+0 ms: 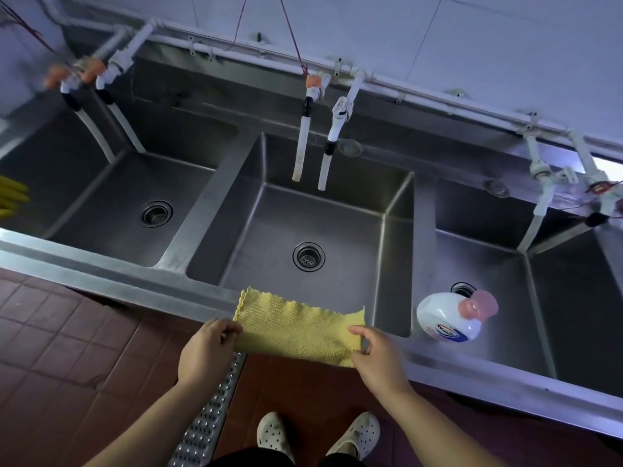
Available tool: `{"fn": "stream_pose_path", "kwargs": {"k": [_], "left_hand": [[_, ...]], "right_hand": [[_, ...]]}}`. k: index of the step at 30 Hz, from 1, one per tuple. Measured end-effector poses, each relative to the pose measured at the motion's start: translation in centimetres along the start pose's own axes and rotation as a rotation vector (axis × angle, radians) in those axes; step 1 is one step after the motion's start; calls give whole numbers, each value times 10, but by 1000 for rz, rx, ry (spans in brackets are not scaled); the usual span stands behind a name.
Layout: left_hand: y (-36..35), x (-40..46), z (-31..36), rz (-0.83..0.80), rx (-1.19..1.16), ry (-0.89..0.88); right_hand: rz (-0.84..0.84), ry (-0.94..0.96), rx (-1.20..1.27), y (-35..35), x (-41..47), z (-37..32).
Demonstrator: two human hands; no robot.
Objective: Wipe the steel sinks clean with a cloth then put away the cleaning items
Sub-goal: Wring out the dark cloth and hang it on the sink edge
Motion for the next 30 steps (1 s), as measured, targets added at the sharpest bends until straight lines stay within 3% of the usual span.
{"fn": "stream_pose_path", "kwargs": {"k": [6, 12, 18, 25, 30], "left_hand": [[-2, 6, -4, 6, 16, 56], [0, 4, -2, 38, 2, 107], [2, -1, -4, 85, -25, 57], [3, -3, -6, 97, -47, 47], [-1, -1, -15, 89, -63, 94]], "right_hand": [[8, -77, -225, -2, 3, -1], [98, 121, -372, -4, 45, -60], [-179, 74, -541, -28, 89, -74], [-71, 100, -530, -27, 103, -80], [-381, 25, -445, -41, 112, -76]]}}
Point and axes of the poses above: each hand's wrist, its own x-axis towards the middle knuckle, its own y-axis out of the back of the hand, z = x × y, the point moved 3 cm from there along x, towards the middle knuckle, and after that the axes turned 11 degrees about -z, right-handed, at the moved point
